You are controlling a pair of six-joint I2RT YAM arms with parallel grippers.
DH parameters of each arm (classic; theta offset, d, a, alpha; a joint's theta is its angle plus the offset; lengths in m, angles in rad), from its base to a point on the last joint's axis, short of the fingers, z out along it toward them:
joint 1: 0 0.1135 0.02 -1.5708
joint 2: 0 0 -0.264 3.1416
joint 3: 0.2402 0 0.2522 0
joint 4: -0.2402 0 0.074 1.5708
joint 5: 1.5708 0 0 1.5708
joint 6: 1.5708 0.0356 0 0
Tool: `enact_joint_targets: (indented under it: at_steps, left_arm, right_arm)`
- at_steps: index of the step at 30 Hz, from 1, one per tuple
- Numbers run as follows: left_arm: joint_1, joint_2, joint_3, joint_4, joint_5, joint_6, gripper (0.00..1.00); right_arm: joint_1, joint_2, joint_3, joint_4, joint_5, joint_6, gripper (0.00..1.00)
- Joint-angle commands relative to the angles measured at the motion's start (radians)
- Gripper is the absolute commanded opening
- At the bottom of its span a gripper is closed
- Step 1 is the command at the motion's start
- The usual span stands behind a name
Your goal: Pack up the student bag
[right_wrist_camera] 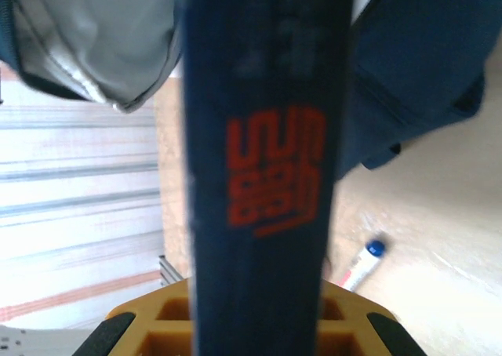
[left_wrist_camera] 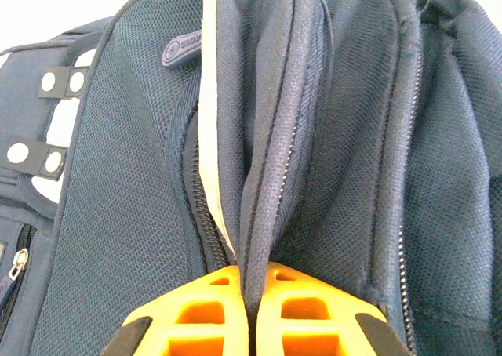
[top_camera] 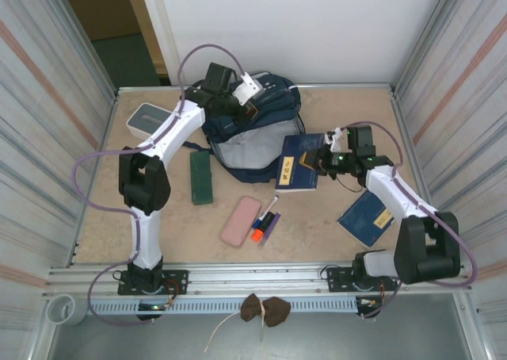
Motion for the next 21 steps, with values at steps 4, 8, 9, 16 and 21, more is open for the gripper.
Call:
enact_joint_targets:
  at_steps: [4,8,9,16,21]
  left_arm:
    - [0.025,-0.030,0.085,0.049,0.182,-0.079,0.00]
    - [0.042,-0.011,0.129,0.051,0.209,-0.122,0.00]
    - [0.045,-0.008,0.134,0.053,0.218,-0.132,0.00]
    - [0.052,0.009,0.160,0.055,0.245,-0.165,0.00]
    - [0.052,0.014,0.167,0.063,0.260,-0.186,0.00]
  right_arm:
    - [0.108,0.202,0.117,0.339,0.147,0.277,0.00]
    - [0.160,0.370,0.199,0.509,0.231,0.385,0.00]
    - [0.173,0.405,0.219,0.551,0.258,0.404,0.00]
    - [0.237,0.640,0.359,0.815,0.485,0.563,0.00]
    - [0.275,0.779,0.462,0.865,0.643,0.608,0.05]
